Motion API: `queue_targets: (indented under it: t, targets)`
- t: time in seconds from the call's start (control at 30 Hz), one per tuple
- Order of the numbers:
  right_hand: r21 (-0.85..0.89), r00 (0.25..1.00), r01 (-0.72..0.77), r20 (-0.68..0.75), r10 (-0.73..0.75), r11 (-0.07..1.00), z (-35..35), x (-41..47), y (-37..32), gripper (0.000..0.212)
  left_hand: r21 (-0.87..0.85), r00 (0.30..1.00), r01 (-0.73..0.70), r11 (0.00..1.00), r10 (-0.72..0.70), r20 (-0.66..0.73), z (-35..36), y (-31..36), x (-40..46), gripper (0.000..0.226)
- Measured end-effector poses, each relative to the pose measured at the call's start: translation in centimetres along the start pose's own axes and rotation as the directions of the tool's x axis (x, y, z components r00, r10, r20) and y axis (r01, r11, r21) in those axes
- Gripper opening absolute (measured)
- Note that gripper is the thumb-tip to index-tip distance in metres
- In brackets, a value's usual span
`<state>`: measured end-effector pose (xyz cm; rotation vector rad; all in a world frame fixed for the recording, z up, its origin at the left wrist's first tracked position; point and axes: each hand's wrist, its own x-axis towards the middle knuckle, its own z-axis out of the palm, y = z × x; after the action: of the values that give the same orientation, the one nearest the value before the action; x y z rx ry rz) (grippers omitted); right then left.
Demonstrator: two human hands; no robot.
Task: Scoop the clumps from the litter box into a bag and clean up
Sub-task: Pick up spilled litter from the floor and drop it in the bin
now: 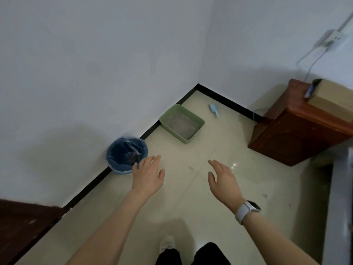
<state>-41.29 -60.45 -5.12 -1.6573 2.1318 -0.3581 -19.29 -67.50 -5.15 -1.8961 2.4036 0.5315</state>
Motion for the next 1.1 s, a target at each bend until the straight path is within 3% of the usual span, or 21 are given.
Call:
queue_targets:
  t: [0.23,0.43,0.53,0.6,0.7,0.77,0.93,1.1]
  targets:
    - [-0.017,0.995,-0.017,0.097,0.018,1.0,-0.9,14.0,3.3,0.045,-0.062,0.999,-0.034,0.997,0.035,0.001,0.9,2.5,13.8,0.047]
    - [-0.008,0.968,0.052,0.245,-0.049,0.999,3.5,30.2,9.3,0.043,-0.114,0.985,0.156,0.981,-0.146,0.089,8.9,2.9,26.8,0.046]
    - [0.007,0.941,0.015,0.339,-0.017,1.0,7.9,37.2,13.1,0.042,-0.196,0.963,0.233,0.953,-0.198,0.18,15.0,2.3,32.2,0.047]
    - [0.028,0.937,-0.033,0.35,0.021,0.999,11.7,41.3,15.7,0.039,-0.259,0.952,0.27,0.927,-0.217,0.215,19.2,1.7,35.1,0.054]
    - [0.014,0.915,-0.086,0.396,0.074,0.996,18.8,46.1,19.6,0.035,-0.35,0.951,0.296,0.889,-0.238,0.198,25.9,0.2,39.1,0.081]
    - [-0.004,0.901,-0.076,0.429,0.071,0.997,24.0,48.6,21.9,0.035,-0.364,0.951,0.3,0.882,-0.244,0.192,30.5,-1.6,41.9,0.083]
    - [-0.073,0.871,0.015,0.49,0.022,0.997,38.1,53.6,27.0,0.036,-0.368,0.943,0.318,0.874,-0.253,0.215,43.6,-7.1,48.9,0.039]
    - [-0.049,0.792,0.264,0.581,-0.188,0.963,52.0,57.0,29.4,0.037,-0.452,0.913,0.409,0.793,-0.355,0.203,56.3,-13.0,53.4,0.03]
